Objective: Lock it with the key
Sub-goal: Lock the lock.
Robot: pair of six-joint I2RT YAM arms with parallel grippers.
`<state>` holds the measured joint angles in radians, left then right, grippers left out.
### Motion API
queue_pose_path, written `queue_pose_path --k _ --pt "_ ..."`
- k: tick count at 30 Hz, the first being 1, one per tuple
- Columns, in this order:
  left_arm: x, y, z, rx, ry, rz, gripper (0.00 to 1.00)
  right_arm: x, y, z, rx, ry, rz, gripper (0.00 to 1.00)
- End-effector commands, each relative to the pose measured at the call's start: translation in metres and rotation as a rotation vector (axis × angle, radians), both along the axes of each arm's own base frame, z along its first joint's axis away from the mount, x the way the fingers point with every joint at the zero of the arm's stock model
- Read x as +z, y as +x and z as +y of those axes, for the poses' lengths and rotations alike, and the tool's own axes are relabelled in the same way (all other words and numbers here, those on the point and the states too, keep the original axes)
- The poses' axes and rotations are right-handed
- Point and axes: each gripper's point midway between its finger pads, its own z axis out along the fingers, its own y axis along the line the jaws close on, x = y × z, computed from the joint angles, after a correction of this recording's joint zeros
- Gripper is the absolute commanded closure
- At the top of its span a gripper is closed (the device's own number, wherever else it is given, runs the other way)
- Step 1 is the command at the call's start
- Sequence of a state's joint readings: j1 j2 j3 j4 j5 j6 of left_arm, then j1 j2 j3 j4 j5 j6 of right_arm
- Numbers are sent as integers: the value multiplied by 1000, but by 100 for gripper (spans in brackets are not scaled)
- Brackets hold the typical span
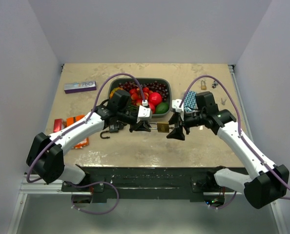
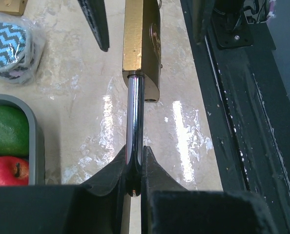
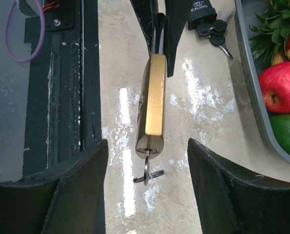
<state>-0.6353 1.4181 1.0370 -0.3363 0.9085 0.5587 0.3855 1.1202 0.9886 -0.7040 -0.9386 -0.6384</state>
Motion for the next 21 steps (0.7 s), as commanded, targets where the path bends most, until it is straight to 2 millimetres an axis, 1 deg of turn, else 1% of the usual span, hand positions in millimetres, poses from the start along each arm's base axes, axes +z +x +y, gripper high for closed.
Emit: queue_pose_path --k 1,2,3,5,6,7,9,10,11,14,15,16,18,21 --pt "45 7 -16 -43 -122 -73 100 11 2 14 49 53 -37 34" --pt "46 8 -16 -41 -120 -72 100 10 1 16 47 51 -25 36" --pt "45 9 -16 -37 -116 -68 100 11 3 17 45 58 -32 41" --pt "44 10 -16 -29 -110 -66 100 11 3 20 41 60 -23 46" --pt "44 10 -17 -28 -110 -63 100 11 6 21 35 61 -36 54" --pt "43 10 -17 -25 -109 -59 100 11 7 22 35 58 -41 60" --pt "44 10 -17 -23 -107 -54 100 7 10 23 33 45 -45 75" --pt "42 10 -16 -22 -104 -49 100 6 12 23 33 37 -45 93" --pt "42 10 -16 -21 -97 -49 100 8 14 23 35 32 -61 100" --pt "37 8 -14 -23 -78 -35 100 5 17 20 23 8 -68 100" --pt "36 8 -13 -21 -72 -31 100 8 18 20 17 11 -86 100" --pt "34 7 -13 -26 -66 -22 100 7 23 18 -4 0 -99 100" --pt "33 5 -11 -26 -52 -11 100 7 25 17 -17 -1 -114 100" --pt "32 7 -12 -16 -51 -6 100 10 22 19 -10 12 -103 100"
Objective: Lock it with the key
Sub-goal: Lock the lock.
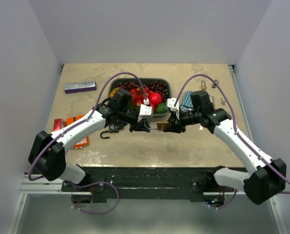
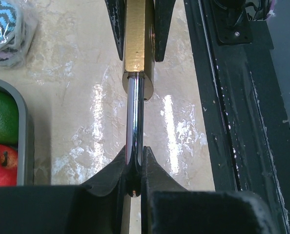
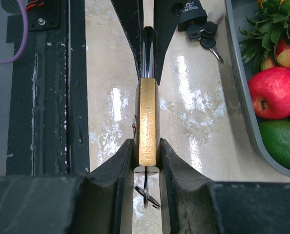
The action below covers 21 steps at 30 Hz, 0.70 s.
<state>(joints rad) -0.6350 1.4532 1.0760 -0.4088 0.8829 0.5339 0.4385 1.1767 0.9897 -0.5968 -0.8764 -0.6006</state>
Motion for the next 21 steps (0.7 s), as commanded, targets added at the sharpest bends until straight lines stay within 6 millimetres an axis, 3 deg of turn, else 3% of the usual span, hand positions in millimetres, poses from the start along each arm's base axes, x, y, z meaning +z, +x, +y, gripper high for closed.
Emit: queue_pose_path --k 1,5,12,17,21 --pt "41 6 -15 -38 -112 -70 100 18 5 5 3 39 -58 100" --pt "58 9 -28 -25 -179 -88 100 21 -3 16 37 98 13 100" --pt "84 -3 -55 -70 -272 -140 100 25 -6 37 62 131 21 100" --pt "111 -9 -73 -96 -356 -181 100 15 -14 47 94 125 23 100" --pt "116 -19 -86 -126 -384 -186 100 15 -12 56 108 131 21 100"
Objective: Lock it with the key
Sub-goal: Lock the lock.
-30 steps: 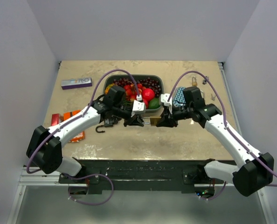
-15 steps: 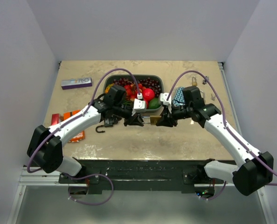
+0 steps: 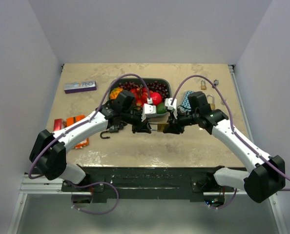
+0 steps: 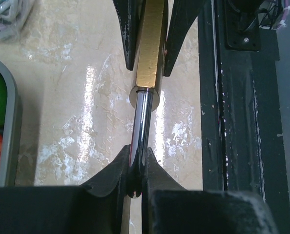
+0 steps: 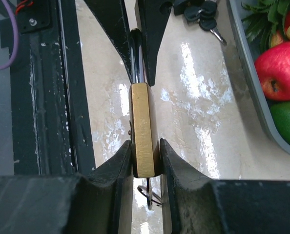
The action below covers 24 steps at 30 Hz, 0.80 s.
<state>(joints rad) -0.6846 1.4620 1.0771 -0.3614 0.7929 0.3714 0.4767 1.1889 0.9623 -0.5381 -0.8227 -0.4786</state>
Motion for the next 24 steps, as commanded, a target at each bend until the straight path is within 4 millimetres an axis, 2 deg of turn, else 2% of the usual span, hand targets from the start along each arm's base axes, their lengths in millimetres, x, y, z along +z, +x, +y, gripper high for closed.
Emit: queue_pose_path --k 1,7,14,20,24 --pt "122 -18 -77 -212 -434 -291 100 29 -10 51 164 159 -60 100" --pt "132 -26 -80 -252 -512 -318 100 33 -14 60 184 205 -39 100" --pt "134 -37 -85 -295 -573 -339 100 49 -15 70 221 297 -82 100" --pt "137 -43 -95 -330 -610 -354 100 46 -23 75 296 304 -77 100" --pt "148 -39 -103 -319 -653 -365 100 44 -29 77 335 297 -68 100"
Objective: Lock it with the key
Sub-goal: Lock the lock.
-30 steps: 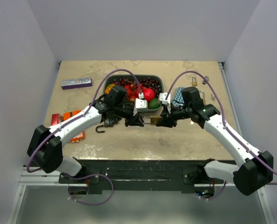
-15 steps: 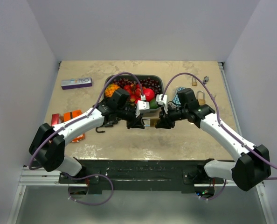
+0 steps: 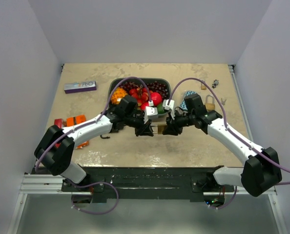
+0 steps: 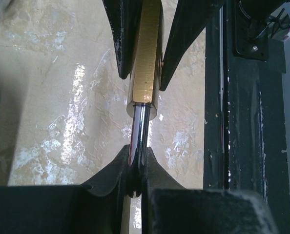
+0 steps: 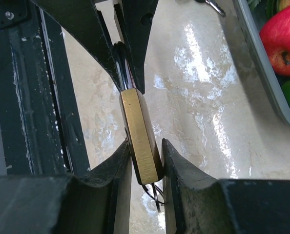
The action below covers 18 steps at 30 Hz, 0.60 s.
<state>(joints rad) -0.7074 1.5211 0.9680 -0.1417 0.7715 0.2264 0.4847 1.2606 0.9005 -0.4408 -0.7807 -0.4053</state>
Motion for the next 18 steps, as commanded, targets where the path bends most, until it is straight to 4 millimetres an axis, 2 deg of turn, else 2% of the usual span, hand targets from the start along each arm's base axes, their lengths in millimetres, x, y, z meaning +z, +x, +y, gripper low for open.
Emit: queue_pose_path --k 1,5,6,8,9,10,11,12,13,14,15,16,18 --pt "182 -39 -91 -343 -642 -461 100 79 -38 73 385 347 -151 100" --pt "183 -38 -88 -333 -635 -470 100 78 -39 67 381 322 -138 100" --pt "173 -36 -85 -326 -602 -449 100 81 -38 63 373 319 -144 100" --pt "170 -34 -76 -315 -584 -457 100 78 -33 50 337 293 -120 100" --pt "161 -29 -70 -293 -552 -432 100 80 -29 45 339 284 -158 100" --pt "158 -26 -65 -282 -538 -429 100 76 -33 37 328 257 -124 100" --pt "159 -23 -60 -269 -528 -431 100 76 -27 28 301 242 -128 100" --pt "149 -15 -51 -246 -493 -417 100 79 -23 23 300 232 -160 100" --pt "145 -12 -46 -235 -476 -414 100 75 -26 14 285 203 -120 97" --pt "139 -5 -37 -211 -446 -400 100 74 -22 7 264 185 -118 82" --pt "133 -3 -33 -211 -428 -412 100 77 -19 3 268 174 -148 51" --pt "129 -2 -29 -208 -412 -415 100 74 -24 -3 259 155 -108 43" --pt "117 6 -19 -198 -361 -409 100 79 -18 -13 226 146 -111 35"
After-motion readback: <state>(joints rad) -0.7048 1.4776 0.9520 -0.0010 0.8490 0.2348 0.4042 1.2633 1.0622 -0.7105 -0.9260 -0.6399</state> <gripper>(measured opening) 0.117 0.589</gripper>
